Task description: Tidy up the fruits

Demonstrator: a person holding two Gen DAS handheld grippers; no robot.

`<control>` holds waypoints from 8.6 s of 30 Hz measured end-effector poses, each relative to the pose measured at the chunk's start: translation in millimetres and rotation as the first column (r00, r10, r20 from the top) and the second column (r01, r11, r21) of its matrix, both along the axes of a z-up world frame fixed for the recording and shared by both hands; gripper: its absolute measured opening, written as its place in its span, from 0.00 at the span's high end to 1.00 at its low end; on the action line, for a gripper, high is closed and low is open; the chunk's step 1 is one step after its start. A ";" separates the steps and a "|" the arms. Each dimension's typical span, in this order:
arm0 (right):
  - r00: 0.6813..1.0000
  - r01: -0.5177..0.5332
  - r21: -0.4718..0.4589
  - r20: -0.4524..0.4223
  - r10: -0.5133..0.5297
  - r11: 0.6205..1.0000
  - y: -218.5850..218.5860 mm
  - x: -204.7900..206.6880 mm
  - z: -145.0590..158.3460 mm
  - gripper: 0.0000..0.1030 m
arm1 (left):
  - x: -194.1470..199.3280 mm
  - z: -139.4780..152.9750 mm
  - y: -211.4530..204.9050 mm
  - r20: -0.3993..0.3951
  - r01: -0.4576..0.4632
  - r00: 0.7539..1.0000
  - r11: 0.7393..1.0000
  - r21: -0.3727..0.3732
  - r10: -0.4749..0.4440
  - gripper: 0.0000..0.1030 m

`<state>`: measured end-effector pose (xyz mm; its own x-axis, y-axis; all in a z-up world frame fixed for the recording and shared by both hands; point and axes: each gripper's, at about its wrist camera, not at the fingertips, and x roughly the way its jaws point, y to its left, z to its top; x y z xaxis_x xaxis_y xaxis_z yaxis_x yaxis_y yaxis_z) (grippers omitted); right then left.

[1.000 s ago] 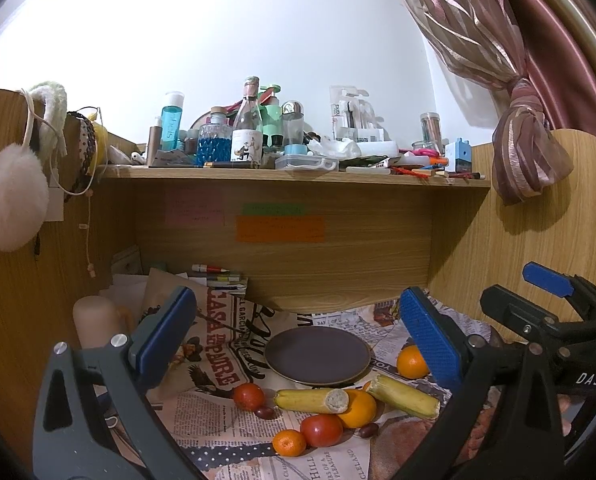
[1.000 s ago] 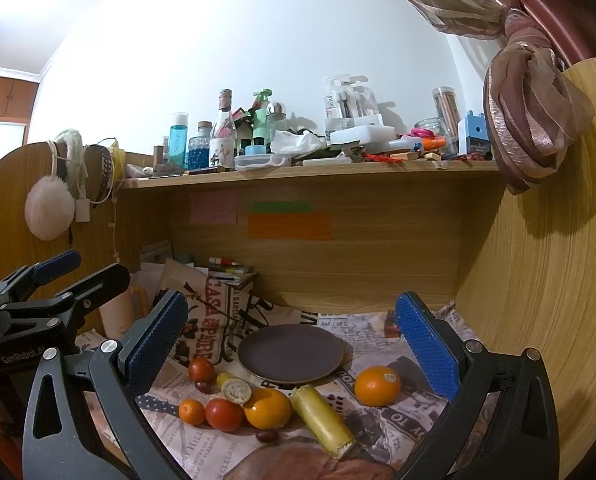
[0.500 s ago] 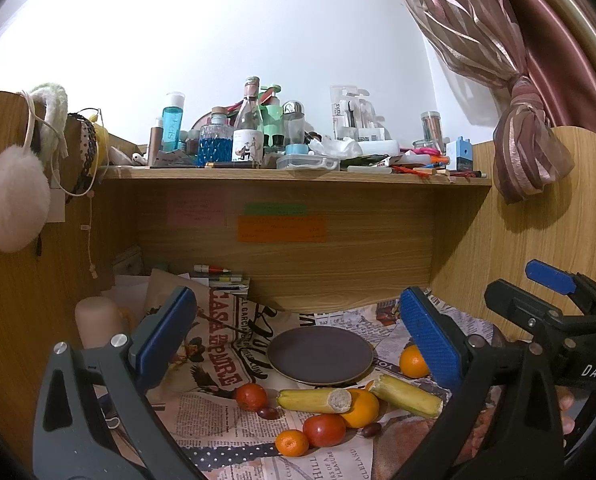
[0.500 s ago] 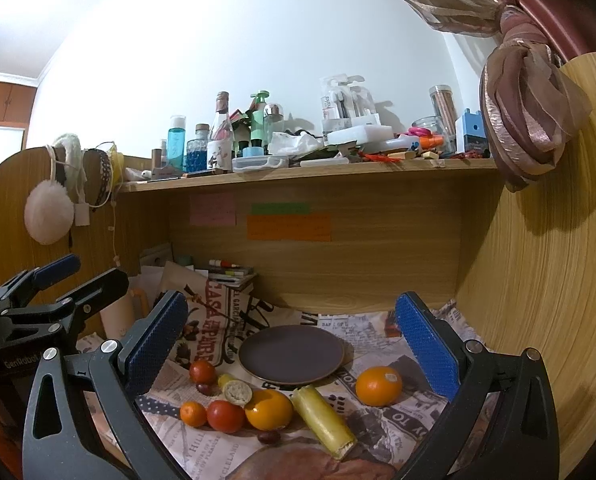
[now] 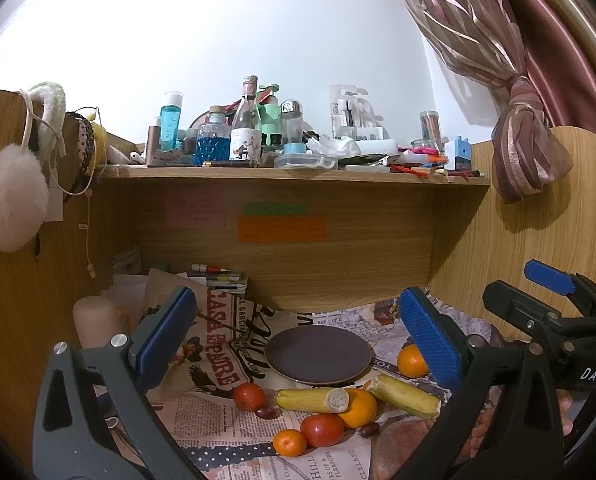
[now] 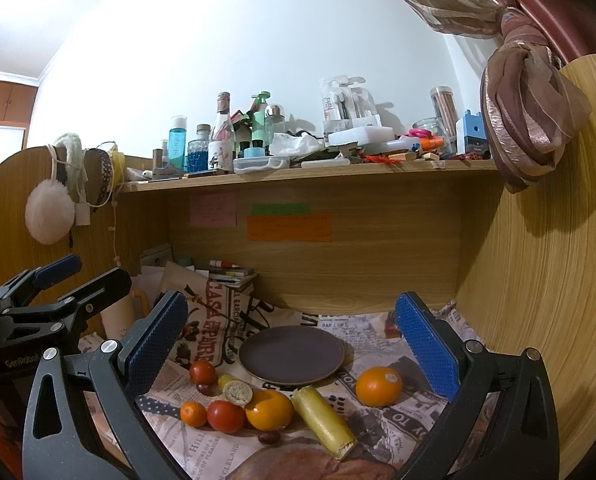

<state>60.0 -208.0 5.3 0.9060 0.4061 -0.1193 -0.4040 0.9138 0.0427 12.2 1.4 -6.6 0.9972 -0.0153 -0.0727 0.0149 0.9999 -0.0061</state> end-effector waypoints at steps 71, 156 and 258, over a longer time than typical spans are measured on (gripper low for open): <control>0.785 -0.257 -0.176 -0.611 0.099 0.950 14.0 142.3 -149.6 0.58 | 144.1 -117.2 28.6 -0.547 0.126 0.824 0.989 -0.082 -0.150 0.61; 0.871 -0.198 -0.246 -0.489 0.055 0.949 58.3 238.1 -76.7 0.65 | 273.5 -67.0 5.6 -0.613 0.359 0.701 0.923 -0.140 -0.365 0.68; 0.728 -0.034 -0.270 -0.667 -0.162 0.962 -25.7 220.6 -168.9 0.37 | 222.6 -162.6 79.6 -0.751 0.125 0.646 0.989 -0.076 -0.139 0.55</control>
<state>280.5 -233.6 -163.6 0.5638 0.2183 -0.7966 -0.2955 0.9539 0.0523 234.8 81.0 -169.2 0.5873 -0.1506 -0.7953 0.1303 0.9873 -0.0908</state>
